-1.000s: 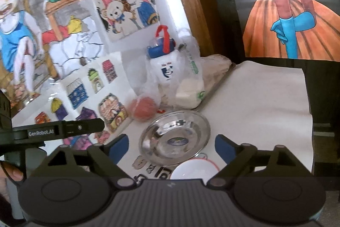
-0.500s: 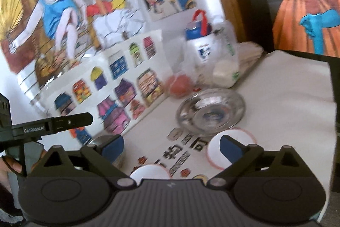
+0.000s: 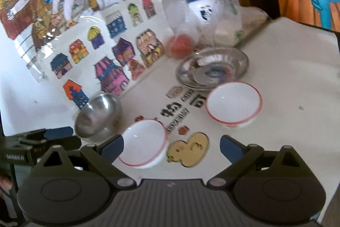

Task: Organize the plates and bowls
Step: 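Move the left gripper to a white red-rimmed bowl while the right gripper approaches another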

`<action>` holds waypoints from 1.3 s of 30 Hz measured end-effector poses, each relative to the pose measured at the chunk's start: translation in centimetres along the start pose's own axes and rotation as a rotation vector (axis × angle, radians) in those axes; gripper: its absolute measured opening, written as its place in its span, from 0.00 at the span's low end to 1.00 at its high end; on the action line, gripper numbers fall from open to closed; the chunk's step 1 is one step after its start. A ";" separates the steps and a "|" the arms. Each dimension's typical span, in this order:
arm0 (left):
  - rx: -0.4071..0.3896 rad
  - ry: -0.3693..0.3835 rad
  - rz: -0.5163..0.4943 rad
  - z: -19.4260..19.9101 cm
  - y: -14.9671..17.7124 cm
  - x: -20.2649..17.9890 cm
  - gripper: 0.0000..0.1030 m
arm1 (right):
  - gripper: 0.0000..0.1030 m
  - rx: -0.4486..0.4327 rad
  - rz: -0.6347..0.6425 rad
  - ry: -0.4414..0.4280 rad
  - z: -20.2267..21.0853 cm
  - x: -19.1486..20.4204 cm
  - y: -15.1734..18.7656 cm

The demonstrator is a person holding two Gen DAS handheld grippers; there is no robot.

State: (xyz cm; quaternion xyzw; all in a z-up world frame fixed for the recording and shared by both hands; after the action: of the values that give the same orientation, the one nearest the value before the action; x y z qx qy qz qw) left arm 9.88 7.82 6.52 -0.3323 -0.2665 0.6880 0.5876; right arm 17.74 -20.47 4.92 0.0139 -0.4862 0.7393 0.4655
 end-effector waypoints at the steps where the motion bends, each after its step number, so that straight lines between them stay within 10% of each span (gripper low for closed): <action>1: 0.008 0.001 -0.006 -0.3 0.3 -0.3 0.99 | 0.96 0.004 -0.006 0.004 0.1 -0.3 0.2; 26: 0.140 -0.013 0.177 -6.1 1.8 -0.9 0.79 | 0.79 0.099 -0.072 -0.093 -5.8 -2.2 -1.0; 39: 0.176 0.005 0.254 -7.9 1.8 -0.9 0.31 | 0.37 0.143 -0.084 -0.106 -7.4 -1.9 -0.7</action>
State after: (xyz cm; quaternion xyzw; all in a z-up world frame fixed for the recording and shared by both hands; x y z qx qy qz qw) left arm 14.90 6.39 0.22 -0.3123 -0.1595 0.7765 0.5235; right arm 22.52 -16.27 0.61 0.1066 -0.4550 0.7504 0.4674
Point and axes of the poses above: each gripper's, at about its wrist camera, not at the fingertips, and z roughly against the way its jaws point, x to its left, y to its underside, the point moved 2 cm from there along -z, roughly the way its jaws point, and after that the axes turned 11 degrees about -y, right-handed, at the moved point
